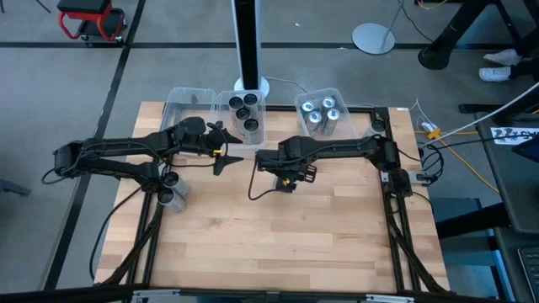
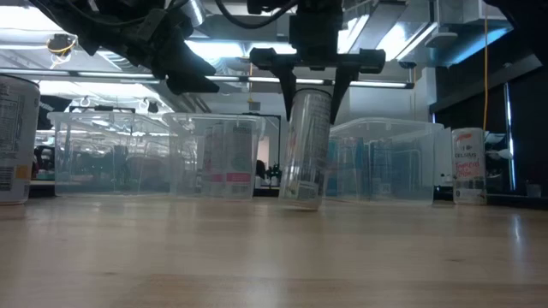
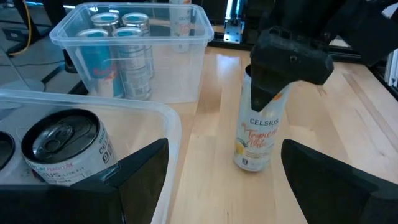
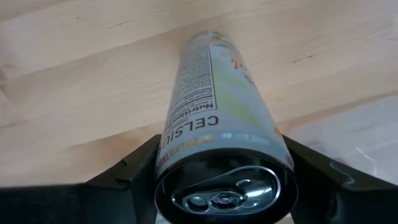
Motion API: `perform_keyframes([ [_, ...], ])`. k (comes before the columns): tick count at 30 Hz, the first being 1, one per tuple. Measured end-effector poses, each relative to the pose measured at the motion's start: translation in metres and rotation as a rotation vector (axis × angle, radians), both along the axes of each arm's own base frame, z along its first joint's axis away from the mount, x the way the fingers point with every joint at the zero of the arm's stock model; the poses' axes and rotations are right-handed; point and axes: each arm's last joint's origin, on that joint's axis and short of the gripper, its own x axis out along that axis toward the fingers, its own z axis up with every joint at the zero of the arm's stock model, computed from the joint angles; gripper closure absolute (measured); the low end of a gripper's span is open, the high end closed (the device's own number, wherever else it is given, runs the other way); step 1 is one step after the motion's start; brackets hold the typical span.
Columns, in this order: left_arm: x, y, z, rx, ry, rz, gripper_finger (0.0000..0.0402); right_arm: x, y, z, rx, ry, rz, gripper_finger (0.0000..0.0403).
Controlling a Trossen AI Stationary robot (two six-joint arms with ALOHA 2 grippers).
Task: Sort soda cans
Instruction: Put the bottom right white-yellow soda can into the top left transparent bin
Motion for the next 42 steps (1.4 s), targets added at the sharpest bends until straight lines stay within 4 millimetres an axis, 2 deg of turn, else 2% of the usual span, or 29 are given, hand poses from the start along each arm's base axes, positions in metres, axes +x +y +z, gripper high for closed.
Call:
perform_keyframes([
  [2,0.0,0.0,0.0,0.006,0.0,-0.002,0.01,0.001,0.0,-0.001,-0.008,-0.006,-0.004,0.0146],
  [8,0.0,0.0,0.0,0.01,-0.004,-0.003,0.01,0.006,0.0,-0.003,-0.008,-0.046,-0.014,0.0046],
  [11,0.0,0.0,0.0,0.009,-0.004,-0.003,0.01,0.007,0.0,-0.002,-0.017,-0.058,-0.016,0.0015],
  [16,0.0,0.0,0.001,0.01,-0.009,-0.003,0.01,0.004,0.0,0.008,-0.02,-0.038,-0.036,0.0021],
  [21,0.0,0.0,0.001,0.011,-0.013,-0.002,0.01,-0.005,0.009,0.041,-0.025,-0.034,-0.063,0.0036],
  [28,0.001,0.0,0.002,0.012,-0.017,-0.002,0.01,-0.036,0.027,0.092,-0.164,-0.151,-0.081,0.0043],
  [34,0.001,0.0,0.002,0.026,-0.015,-0.008,0.01,-0.078,0.032,0.133,-0.197,-0.27,-0.155,0.0043],
  [37,0.001,0.0,0.003,0.046,-0.031,-0.013,0.01,-0.1,0.036,0.143,-0.247,-0.337,-0.171,0.0043],
  [42,0.002,0.0,0.005,0.049,-0.05,-0.015,0.01,-0.133,0.037,0.137,-0.383,-0.453,-0.241,0.0043],
])
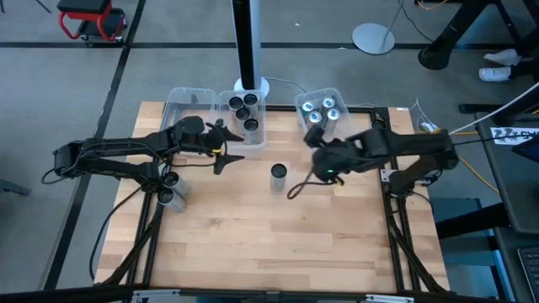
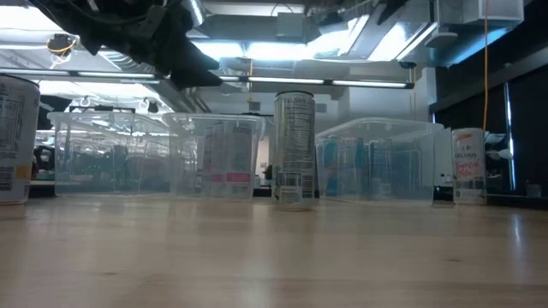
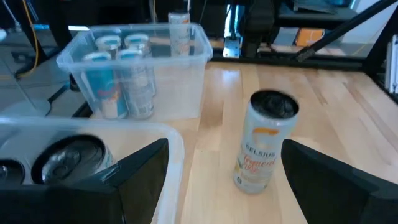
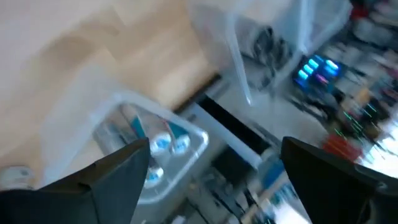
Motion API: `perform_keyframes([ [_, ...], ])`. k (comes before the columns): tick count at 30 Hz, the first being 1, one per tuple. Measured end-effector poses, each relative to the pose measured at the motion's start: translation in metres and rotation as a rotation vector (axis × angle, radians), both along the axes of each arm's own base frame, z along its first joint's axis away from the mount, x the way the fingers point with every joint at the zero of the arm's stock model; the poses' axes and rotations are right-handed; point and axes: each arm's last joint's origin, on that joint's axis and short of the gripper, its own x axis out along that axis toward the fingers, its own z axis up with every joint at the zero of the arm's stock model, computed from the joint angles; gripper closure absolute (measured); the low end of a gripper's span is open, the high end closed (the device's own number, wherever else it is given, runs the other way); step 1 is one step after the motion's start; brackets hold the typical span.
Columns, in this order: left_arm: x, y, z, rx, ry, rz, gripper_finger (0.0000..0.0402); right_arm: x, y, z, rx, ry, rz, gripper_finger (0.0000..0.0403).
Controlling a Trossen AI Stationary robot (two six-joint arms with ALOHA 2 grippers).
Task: Sort soda cans
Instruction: Put the bottom right white-yellow soda can into the top left transparent bin
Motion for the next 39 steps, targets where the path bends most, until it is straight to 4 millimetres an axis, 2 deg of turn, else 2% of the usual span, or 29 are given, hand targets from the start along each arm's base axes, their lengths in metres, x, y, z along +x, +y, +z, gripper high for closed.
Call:
perform_keyframes([
  [4,0.001,-0.001,0.003,0.006,-0.031,-0.004,0.0099,-0.022,-0.001,-0.019,-0.046,-0.118,-0.015,0.0043],
  [7,0.002,-0.001,0.007,-0.003,-0.074,0.002,0.0088,-0.031,-0.004,-0.039,-0.071,-0.195,0.016,0.0042],
  [13,0.008,-0.002,0.009,-0.043,-0.126,0.016,0.0018,-0.039,-0.016,-0.073,-0.139,-0.33,0.087,0.0042],
  [16,0.016,-0.004,0.009,-0.047,-0.15,0.007,0.0007,-0.04,-0.025,-0.083,-0.182,-0.393,0.102,0.0042],
  [23,0.045,-0.02,0.005,-0.023,-0.143,-0.093,0.0012,-0.035,-0.044,-0.09,-0.212,-0.508,0.189,0.0042],
  [30,0.055,-0.044,-0.01,-0.003,-0.07,-0.198,0.0013,-0.033,-0.05,-0.088,-0.145,-0.54,0.282,0.0042],
  [35,0.067,-0.055,-0.012,0.04,-0.108,-0.12,0.0013,-0.03,-0.048,-0.088,-0.118,-0.566,0.323,0.0042],
  [39,0.079,-0.046,0.002,0.004,-0.043,0.015,0.0013,-0.027,-0.047,-0.089,-0.087,-0.574,0.37,0.0042],
])
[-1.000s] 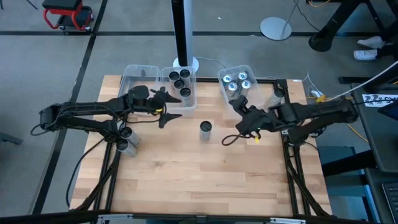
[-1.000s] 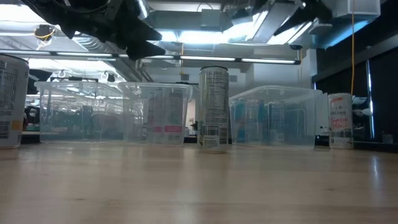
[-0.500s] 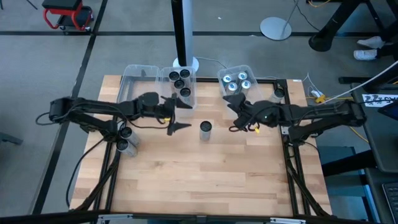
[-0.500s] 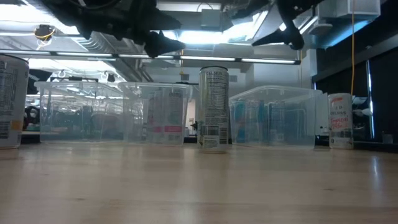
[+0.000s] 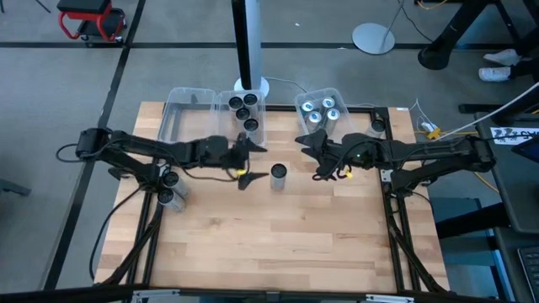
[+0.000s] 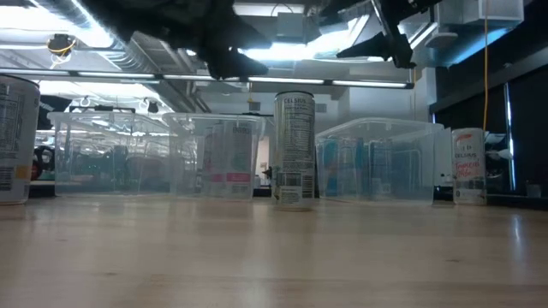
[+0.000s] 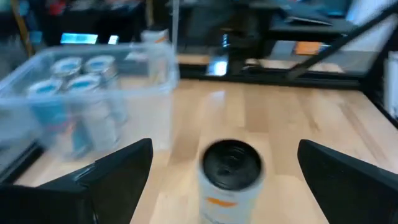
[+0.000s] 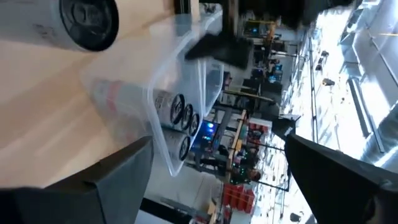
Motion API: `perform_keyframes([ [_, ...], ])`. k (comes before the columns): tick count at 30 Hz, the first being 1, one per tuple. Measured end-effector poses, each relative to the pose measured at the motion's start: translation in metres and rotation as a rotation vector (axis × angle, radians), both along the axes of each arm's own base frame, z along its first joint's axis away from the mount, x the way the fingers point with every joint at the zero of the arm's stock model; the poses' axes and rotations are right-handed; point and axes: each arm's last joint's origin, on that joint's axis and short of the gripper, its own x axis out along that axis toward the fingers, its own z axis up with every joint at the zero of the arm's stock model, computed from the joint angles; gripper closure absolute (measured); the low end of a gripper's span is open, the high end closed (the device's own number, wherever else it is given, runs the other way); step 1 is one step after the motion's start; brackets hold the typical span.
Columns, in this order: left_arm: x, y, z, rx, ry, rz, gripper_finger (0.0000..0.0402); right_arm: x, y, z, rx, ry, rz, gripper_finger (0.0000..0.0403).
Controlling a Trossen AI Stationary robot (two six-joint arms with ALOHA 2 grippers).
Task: Sort soda cans
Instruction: Put the bottom right white-yellow soda can into the top left transparent bin
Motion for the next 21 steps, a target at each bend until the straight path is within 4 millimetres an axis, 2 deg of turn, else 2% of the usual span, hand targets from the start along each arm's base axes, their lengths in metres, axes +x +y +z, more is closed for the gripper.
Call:
perform_keyframes([
  [5,0.021,0.012,0.015,-0.059,0.157,0.052,0.0013,0.002,0.0,-0.002,0.048,-0.012,-0.016,0.0042],
  [10,0.047,0.016,0.027,-0.089,0.301,0.06,0.0013,-0.001,-0.003,-0.006,0.062,0.017,-0.129,0.0043],
  [16,0.075,0.014,0.025,-0.12,0.418,0.013,0.0013,-0.005,-0.007,-0.023,0.008,0.033,-0.273,0.0043],
  [21,0.083,0.011,0.014,-0.123,0.458,-0.024,0.0013,-0.012,-0.009,-0.023,-0.028,0.023,-0.375,0.0043],
])
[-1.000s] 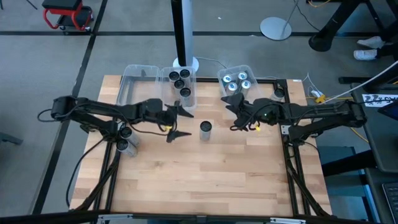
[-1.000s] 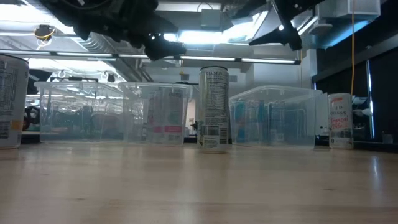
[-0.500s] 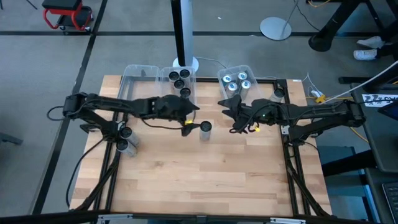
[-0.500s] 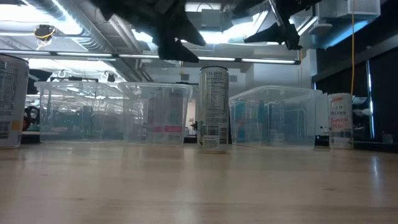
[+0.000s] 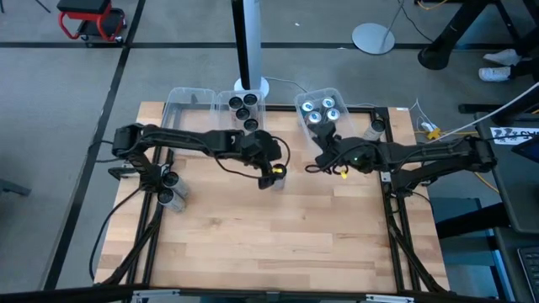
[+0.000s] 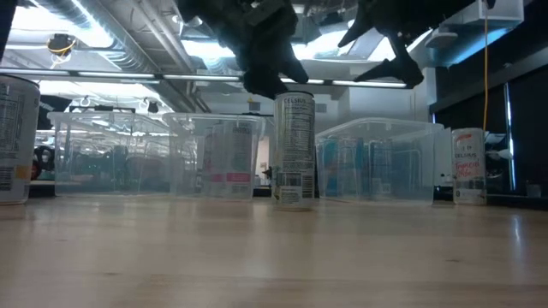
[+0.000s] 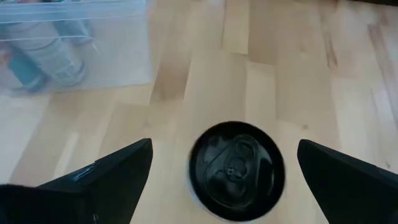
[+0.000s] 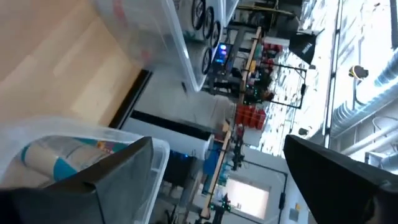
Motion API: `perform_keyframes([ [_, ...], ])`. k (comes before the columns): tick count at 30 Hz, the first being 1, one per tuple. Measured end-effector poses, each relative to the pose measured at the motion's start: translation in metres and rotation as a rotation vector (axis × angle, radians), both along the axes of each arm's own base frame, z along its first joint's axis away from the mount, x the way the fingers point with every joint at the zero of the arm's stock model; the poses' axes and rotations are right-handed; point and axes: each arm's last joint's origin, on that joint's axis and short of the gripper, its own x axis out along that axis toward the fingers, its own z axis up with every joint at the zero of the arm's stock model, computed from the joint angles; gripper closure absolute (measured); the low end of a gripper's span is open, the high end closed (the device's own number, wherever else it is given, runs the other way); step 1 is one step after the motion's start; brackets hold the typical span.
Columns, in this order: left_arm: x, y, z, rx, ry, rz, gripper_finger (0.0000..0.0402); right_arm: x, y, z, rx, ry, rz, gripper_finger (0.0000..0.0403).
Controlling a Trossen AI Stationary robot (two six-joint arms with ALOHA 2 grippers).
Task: Sort soda cans
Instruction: Put the bottom right white-yellow soda can into the top left transparent bin
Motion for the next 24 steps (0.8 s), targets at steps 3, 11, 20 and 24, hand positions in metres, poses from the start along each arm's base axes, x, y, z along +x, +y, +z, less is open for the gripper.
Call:
perform_keyframes([
  [3,-0.001,-0.001,0.0,-0.003,0.008,-0.004,0.0013,0.0,0.0,0.001,0.004,-0.013,0.01,0.0043],
  [11,0.009,0.0,-0.019,-0.003,0.045,-0.007,0.0013,0.0,0.001,0.001,0.009,-0.008,0.023,0.0043],
  [20,0.013,0.0,-0.03,0.005,0.073,-0.017,0.0056,0.001,0.001,0.0,0.016,-0.004,0.041,0.0043],
  [24,0.013,0.0,-0.03,0.02,0.073,-0.037,0.0132,0.001,0.001,0.0,0.019,-0.005,0.048,0.0043],
])
